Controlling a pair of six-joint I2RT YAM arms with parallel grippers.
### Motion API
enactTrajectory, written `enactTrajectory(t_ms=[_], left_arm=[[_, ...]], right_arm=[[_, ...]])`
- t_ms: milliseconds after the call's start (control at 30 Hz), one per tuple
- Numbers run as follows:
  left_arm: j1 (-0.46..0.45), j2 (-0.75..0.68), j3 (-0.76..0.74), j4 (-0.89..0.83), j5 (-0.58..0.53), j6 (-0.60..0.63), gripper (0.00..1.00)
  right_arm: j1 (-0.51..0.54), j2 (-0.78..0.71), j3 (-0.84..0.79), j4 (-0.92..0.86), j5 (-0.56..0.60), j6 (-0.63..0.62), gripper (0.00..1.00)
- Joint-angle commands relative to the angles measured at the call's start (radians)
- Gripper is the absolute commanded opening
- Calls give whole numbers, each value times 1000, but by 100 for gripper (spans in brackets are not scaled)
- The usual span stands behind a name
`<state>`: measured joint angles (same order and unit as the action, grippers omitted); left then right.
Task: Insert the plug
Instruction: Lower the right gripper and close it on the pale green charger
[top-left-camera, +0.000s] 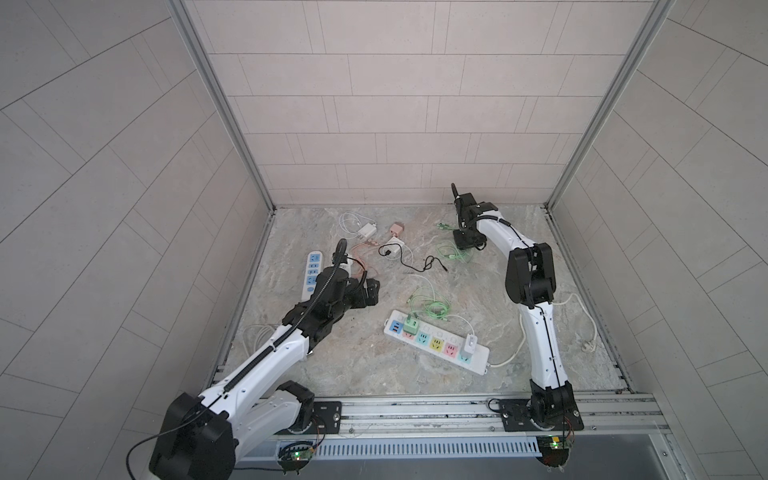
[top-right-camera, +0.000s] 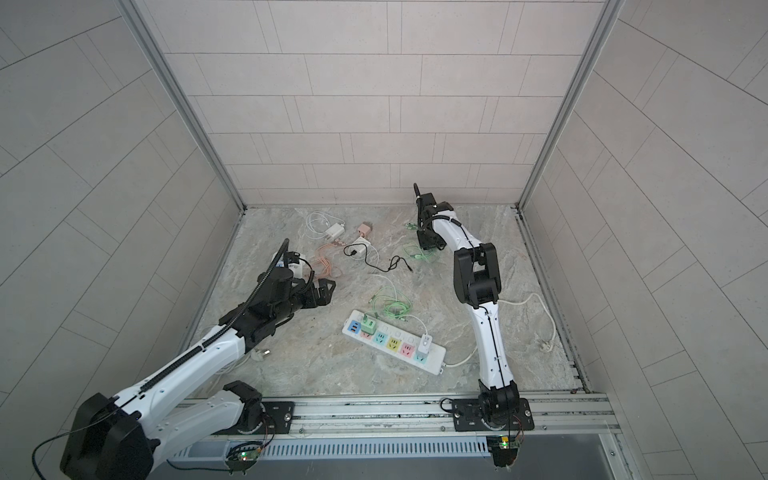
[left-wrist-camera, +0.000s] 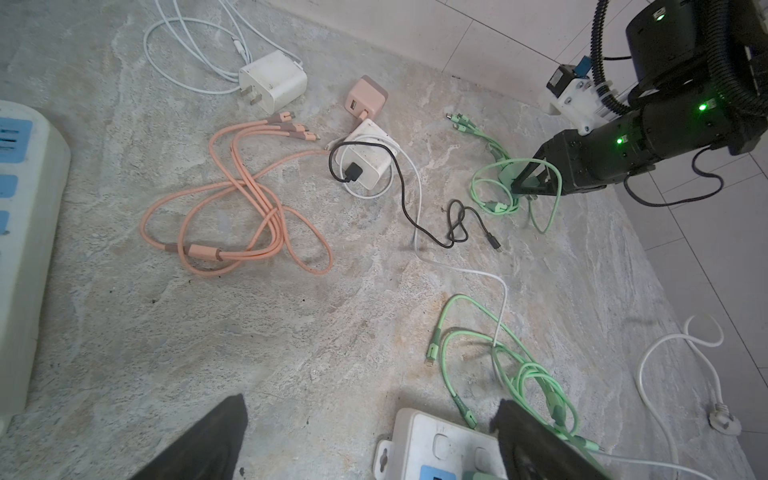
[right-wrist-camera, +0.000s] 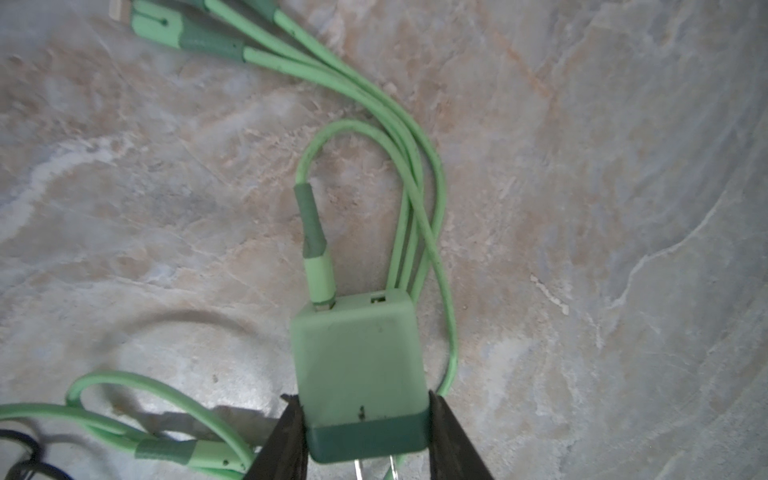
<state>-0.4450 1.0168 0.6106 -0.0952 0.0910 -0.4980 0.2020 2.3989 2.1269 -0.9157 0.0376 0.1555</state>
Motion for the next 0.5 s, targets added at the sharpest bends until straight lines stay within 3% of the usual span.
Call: enactTrajectory(t_ms=[0,300,467], left_arm=[[6,-37,-5,-36,11,4,100],[6,-117,27,-97,36,6,100],[3,-118,33,-59,105,0,100]], right_arm=[[1,-115,-63,26,-52,24,10],[20,-459,-357,248,-159,41,10],[57,-631,-564,391,-273,90,11]])
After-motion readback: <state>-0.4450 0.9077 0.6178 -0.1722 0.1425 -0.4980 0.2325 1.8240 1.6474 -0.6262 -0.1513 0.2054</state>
